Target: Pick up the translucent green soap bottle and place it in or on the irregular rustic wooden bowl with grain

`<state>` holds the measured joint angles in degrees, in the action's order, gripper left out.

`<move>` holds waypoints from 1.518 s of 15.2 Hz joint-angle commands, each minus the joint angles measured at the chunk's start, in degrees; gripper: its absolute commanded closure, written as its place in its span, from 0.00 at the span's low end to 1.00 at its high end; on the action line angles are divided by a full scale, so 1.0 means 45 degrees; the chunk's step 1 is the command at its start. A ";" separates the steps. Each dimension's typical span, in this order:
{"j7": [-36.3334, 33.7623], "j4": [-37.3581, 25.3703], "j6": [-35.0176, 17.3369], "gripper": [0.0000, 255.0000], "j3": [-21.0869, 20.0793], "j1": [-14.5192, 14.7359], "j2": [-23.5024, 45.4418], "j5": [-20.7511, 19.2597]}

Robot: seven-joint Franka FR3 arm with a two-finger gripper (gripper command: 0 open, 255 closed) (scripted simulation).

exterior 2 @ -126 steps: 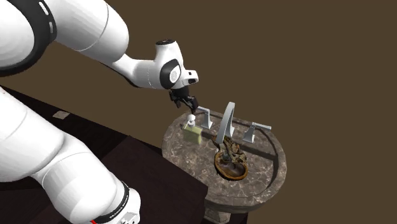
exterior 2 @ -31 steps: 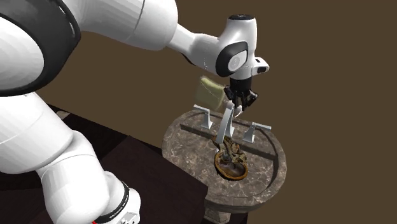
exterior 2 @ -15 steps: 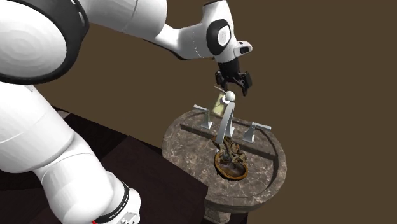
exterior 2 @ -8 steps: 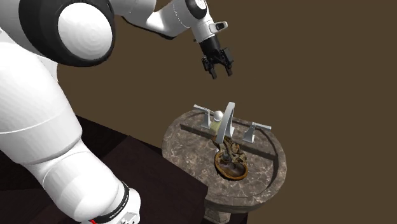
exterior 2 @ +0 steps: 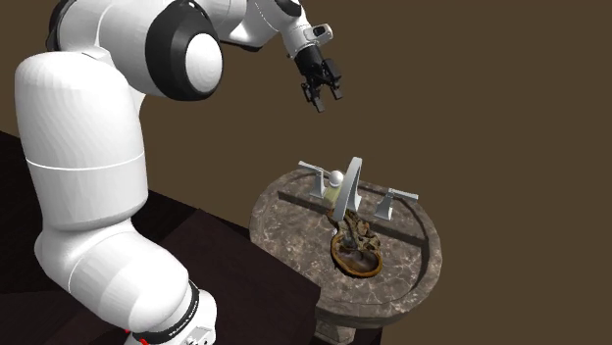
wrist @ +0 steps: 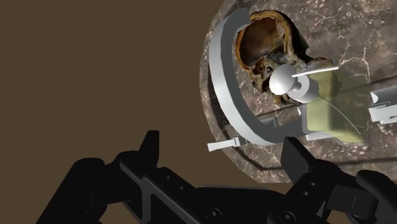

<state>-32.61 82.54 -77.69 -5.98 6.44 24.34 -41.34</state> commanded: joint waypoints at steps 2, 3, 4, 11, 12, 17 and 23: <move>-0.0119 0.0564 -0.0371 0.00 0.0058 -0.0160 -0.0175 -0.0031; -0.0153 0.0787 -0.0535 0.00 0.0078 -0.0228 -0.0250 -0.0038; -0.0205 0.1128 -0.0791 0.00 0.0111 -0.0334 -0.0362 -0.0052; -0.0205 0.1128 -0.0792 0.00 0.0112 -0.0333 -0.0362 -0.0052; -0.0204 0.1124 -0.0789 0.00 0.0112 -0.0332 -0.0359 -0.0052; -0.0204 0.1124 -0.0789 1.00 0.0112 -0.0332 -0.0359 -0.0052; -0.0204 0.1124 -0.0789 0.00 0.0112 -0.0332 -0.0359 -0.0052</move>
<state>-33.53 87.60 -81.25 -5.47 4.94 22.72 -41.57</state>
